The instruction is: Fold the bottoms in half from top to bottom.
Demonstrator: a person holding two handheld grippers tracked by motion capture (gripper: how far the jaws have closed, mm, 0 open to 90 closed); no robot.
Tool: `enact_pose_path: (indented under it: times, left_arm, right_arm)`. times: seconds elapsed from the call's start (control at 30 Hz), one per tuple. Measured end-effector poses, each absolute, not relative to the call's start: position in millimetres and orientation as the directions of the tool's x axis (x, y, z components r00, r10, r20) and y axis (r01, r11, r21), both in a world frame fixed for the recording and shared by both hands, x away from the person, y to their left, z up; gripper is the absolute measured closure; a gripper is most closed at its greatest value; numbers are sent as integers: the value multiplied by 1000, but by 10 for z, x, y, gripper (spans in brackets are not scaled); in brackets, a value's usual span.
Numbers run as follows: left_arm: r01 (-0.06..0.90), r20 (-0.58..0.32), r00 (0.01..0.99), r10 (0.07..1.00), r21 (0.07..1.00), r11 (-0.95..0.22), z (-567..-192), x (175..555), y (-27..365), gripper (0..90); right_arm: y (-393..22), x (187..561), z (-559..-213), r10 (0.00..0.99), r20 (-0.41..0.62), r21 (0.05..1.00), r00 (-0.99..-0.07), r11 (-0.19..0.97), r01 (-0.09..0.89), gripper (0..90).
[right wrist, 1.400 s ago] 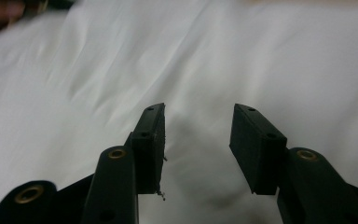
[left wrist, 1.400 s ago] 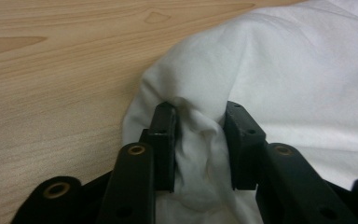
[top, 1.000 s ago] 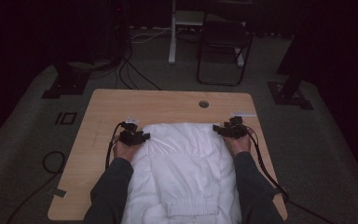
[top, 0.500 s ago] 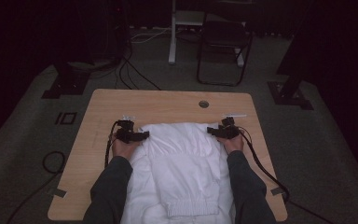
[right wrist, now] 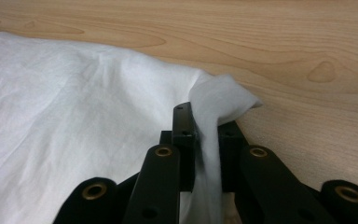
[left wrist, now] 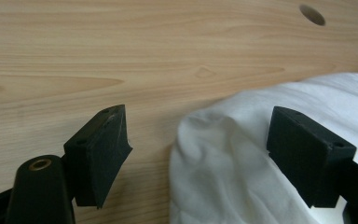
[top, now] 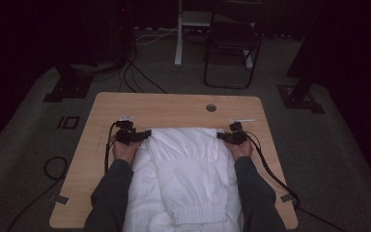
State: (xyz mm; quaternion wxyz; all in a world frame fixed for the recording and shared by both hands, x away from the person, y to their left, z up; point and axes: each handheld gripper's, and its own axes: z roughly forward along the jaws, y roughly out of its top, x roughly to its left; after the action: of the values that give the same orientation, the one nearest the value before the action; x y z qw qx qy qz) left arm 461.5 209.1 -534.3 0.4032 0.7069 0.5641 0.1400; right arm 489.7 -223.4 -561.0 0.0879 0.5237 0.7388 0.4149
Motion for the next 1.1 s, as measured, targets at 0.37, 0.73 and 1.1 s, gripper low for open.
enact_pose_path:
  times: [0.37,0.73,1.1]
  left_arm:
    - [730,-340,399,852,680,-71,-5522,4695,2031,561]
    - [580,-237,480,845,808,-103,-4909,4617,1926,865]
    - [495,-192,525,829,861,-114,-4643,4394,1983,864]
  right_arm:
    - [-2220,4878,-5608,852,298,709,-431,105,698,833]
    - [-2392,4822,-5262,841,295,789,-453,53,612,844]
    - [-2446,4518,-4718,814,168,895,-556,110,431,848]
